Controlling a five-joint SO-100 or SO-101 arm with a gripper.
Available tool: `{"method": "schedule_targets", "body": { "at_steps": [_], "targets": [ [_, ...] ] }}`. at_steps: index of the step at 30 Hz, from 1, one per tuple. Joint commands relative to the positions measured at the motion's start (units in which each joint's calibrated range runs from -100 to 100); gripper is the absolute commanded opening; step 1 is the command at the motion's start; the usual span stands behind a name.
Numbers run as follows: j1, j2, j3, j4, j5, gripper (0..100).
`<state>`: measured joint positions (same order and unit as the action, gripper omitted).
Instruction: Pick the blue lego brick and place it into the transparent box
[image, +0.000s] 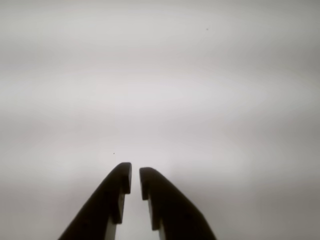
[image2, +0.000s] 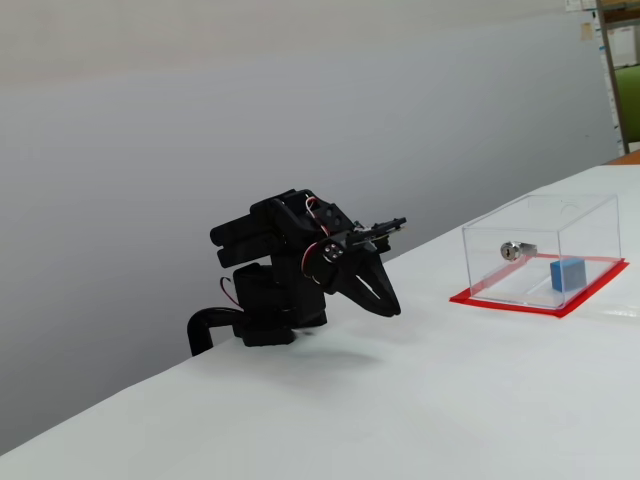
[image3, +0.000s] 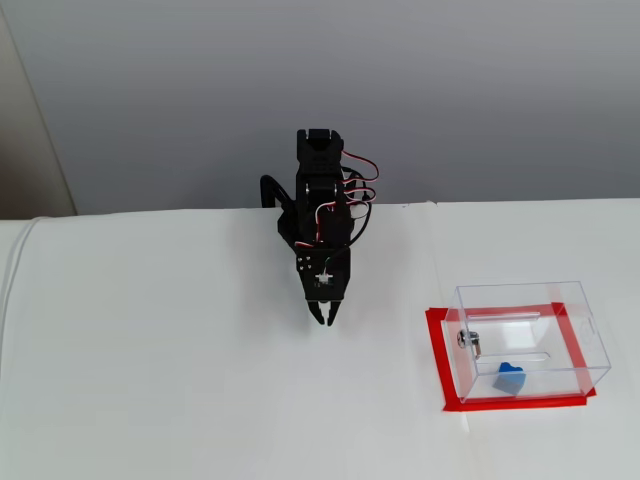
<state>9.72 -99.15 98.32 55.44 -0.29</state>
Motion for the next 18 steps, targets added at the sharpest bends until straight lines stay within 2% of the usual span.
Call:
{"method": "schedule_targets", "body": {
  "at_steps": [1,4,8,18],
  "targets": [
    [0.74,-0.85,-0.95,2.35,0.29,2],
    [0.74,-0.85,-0.76,1.56,0.29,2],
    [0.44,-0.85,1.22,-5.31,0.24,2],
    [0.74,-0.76,1.13,-5.66,0.24,1]
  ]
}}
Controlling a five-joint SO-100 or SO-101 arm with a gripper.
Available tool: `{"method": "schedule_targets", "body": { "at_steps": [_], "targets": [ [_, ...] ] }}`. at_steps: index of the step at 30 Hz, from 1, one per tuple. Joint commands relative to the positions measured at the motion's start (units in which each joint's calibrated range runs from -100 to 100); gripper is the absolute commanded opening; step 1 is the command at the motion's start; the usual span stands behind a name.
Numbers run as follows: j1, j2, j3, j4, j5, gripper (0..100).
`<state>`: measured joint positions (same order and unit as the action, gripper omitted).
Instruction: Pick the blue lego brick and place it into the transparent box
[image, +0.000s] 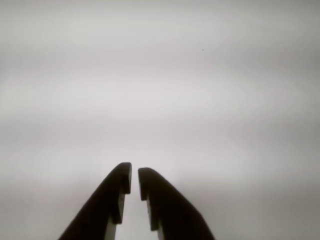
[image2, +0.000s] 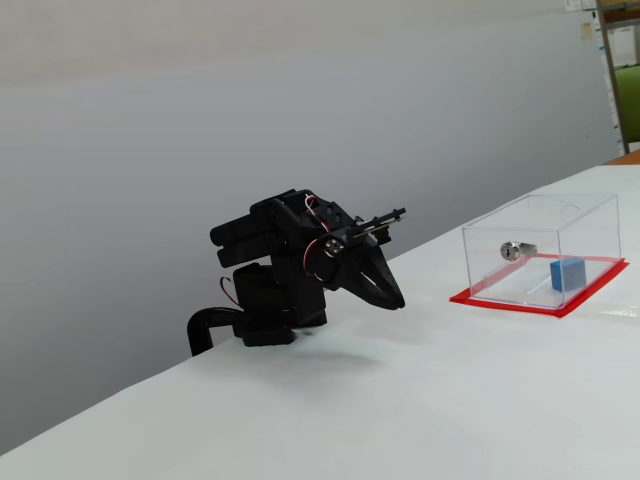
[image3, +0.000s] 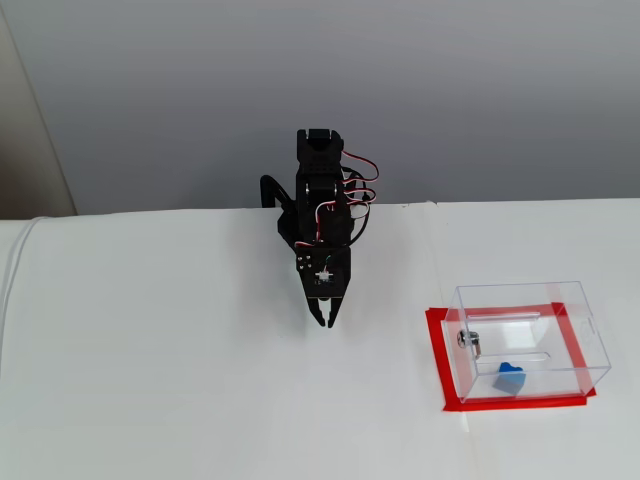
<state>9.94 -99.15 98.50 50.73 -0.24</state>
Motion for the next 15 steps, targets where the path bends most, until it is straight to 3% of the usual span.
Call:
{"method": "schedule_targets", "body": {
  "at_steps": [1,15],
  "targets": [
    [0.45,-0.68,0.96,-0.95,0.19,1],
    [0.38,-0.51,0.96,-0.95,0.19,1]
  ]
}}
